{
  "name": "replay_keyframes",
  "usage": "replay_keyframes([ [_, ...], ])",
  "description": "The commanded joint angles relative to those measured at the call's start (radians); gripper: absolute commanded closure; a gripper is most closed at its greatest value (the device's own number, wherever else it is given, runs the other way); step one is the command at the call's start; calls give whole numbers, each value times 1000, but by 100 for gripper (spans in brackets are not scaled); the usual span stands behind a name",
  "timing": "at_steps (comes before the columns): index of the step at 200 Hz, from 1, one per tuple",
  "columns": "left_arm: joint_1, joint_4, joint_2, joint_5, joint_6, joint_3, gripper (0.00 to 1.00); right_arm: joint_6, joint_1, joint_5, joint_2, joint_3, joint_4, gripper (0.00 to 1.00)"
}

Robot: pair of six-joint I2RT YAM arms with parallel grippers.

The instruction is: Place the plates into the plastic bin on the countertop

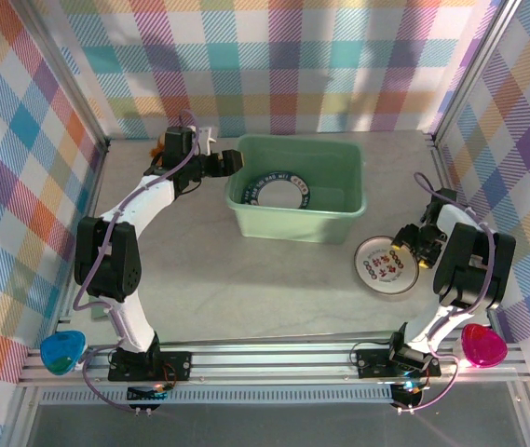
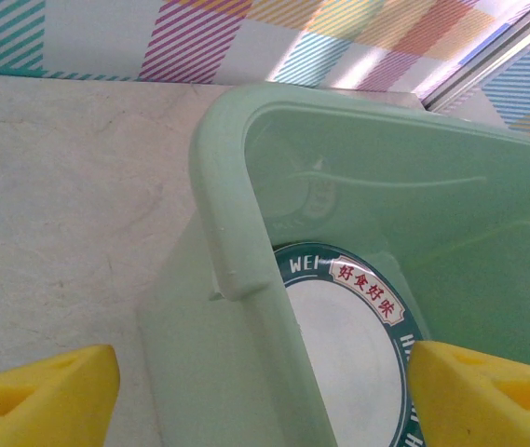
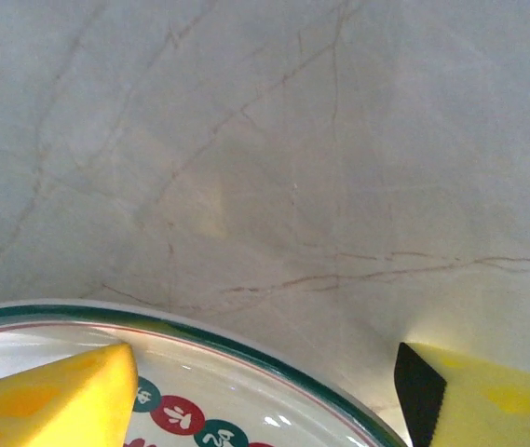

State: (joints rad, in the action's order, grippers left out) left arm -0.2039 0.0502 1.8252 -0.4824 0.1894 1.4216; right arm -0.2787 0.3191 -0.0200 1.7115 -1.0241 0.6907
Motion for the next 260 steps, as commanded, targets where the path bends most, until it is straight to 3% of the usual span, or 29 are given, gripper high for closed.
replay_keyframes([
  [1,11,-22,-21,-19,5,-13,19,-104,-7,-58,-23,-11,-34,28],
  [49,11,-45,-42,-14,31,-45,19,-191,-9,-37,-94,50,-56,29],
  [86,9,-67,-46,-16,49,-60,19,-131,-13,-137,-139,102,-28,20],
  [150,1,-99,-43,-24,79,-71,19,-148,-34,-59,-164,188,9,19],
  [193,-1,-96,-48,-22,79,-78,19,-155,-60,-92,-190,232,-51,28],
  [260,-3,-85,-54,-11,77,-82,19,-181,-75,-88,-211,251,-86,53],
])
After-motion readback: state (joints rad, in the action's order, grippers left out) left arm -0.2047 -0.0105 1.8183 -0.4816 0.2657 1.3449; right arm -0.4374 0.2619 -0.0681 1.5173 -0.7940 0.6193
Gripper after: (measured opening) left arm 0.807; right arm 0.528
